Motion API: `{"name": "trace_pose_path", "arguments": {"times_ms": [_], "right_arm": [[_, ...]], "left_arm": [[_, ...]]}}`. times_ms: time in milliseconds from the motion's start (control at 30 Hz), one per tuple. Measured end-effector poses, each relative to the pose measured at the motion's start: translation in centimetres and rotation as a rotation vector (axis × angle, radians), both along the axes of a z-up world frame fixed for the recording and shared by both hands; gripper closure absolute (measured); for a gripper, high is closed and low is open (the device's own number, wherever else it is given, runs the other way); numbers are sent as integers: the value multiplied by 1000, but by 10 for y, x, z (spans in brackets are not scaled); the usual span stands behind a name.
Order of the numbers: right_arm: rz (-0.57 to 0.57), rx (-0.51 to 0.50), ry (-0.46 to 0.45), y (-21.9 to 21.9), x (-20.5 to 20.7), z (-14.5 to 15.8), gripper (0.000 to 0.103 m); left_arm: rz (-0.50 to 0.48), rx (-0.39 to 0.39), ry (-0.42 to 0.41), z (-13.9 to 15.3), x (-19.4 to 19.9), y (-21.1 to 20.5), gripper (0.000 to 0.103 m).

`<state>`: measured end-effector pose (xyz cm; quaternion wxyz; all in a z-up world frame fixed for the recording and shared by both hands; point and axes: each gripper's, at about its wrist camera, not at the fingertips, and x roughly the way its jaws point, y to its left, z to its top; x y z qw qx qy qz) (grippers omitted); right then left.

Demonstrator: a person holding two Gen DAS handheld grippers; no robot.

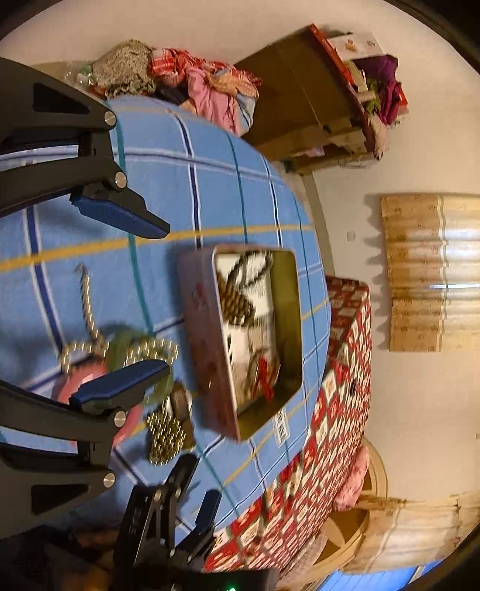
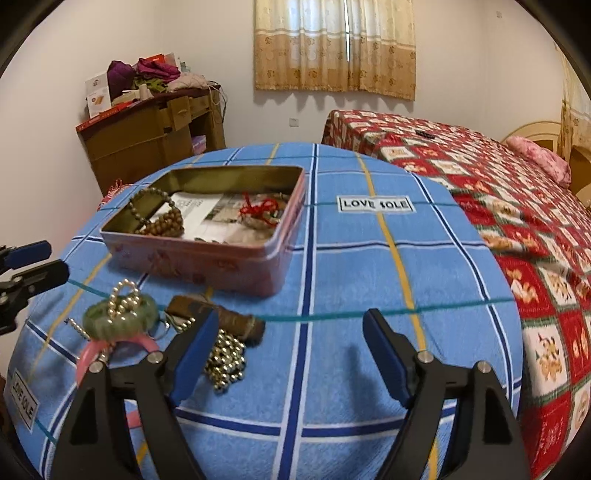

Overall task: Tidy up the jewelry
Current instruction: 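Move both open grippers back toward the remaining jewelry pile, then close the left gripper on the green jade pendant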

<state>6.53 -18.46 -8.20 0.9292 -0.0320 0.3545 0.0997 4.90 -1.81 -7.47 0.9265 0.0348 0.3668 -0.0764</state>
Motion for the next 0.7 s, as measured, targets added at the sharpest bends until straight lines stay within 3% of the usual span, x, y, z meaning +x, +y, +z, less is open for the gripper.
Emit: {"name": "trace_pose_path", "arguments": {"times_ms": [233, 700], "right_arm": [[-47, -32, -16, -6, -1, -1, 21], [-39, -70, -24, 0, -1, -3, 21]], "left_arm": [[-41, 41, 32, -14, -2, -27, 34], [-85, 38, 64, -31, 1, -38, 34]]}}
